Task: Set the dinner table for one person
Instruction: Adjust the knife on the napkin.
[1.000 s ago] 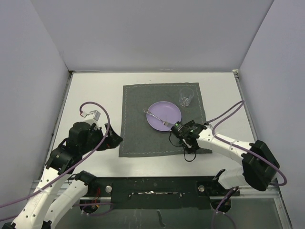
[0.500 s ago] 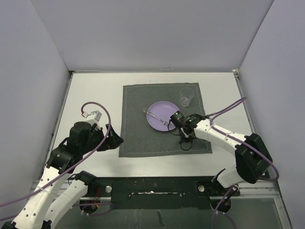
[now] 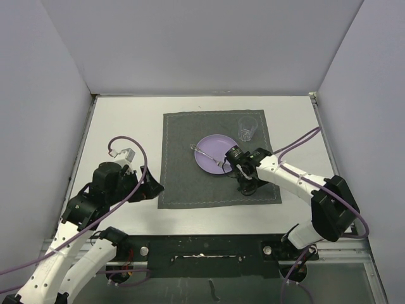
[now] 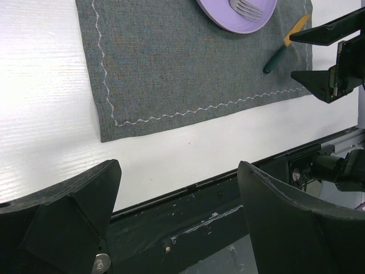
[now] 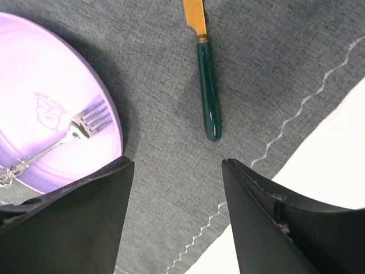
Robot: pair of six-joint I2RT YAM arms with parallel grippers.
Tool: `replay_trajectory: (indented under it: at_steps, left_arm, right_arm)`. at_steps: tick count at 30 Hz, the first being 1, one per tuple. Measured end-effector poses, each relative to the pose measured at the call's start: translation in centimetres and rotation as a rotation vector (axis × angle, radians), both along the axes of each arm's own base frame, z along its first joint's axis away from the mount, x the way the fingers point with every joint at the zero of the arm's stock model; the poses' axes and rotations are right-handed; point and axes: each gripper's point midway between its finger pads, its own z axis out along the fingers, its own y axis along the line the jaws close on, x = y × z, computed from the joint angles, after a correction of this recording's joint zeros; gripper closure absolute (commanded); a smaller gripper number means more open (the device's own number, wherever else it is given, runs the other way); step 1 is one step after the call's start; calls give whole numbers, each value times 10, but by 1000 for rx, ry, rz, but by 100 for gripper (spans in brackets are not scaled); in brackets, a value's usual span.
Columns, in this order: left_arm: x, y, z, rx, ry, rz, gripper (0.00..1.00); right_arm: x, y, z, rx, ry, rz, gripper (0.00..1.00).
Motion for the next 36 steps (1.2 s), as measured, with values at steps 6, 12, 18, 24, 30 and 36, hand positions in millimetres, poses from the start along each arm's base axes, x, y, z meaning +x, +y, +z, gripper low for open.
replay_trajectory:
  at_steps: [6,12,18,24,30,36]
  left_arm:
    - [-5,2,2,2,14,3,17]
    - [-9,3,10,-12,11,12,18]
    - [-12,5,9,-12,22,16,18]
    - [-14,5,8,-11,28,18,18]
    - [-13,5,8,-10,31,18,18]
    - [-13,5,7,-8,34,18,18]
  right_arm:
    - [-12,1,3,31,49,-1,39]
    - [-25,-5,-11,61,128,-26,40]
    - [-30,-18,-19,70,179,-63,40]
    - [-20,-26,-18,109,189,-73,41]
    - [-12,-26,-28,146,219,-62,47]
    - [-14,-18,-46,154,281,-24,48]
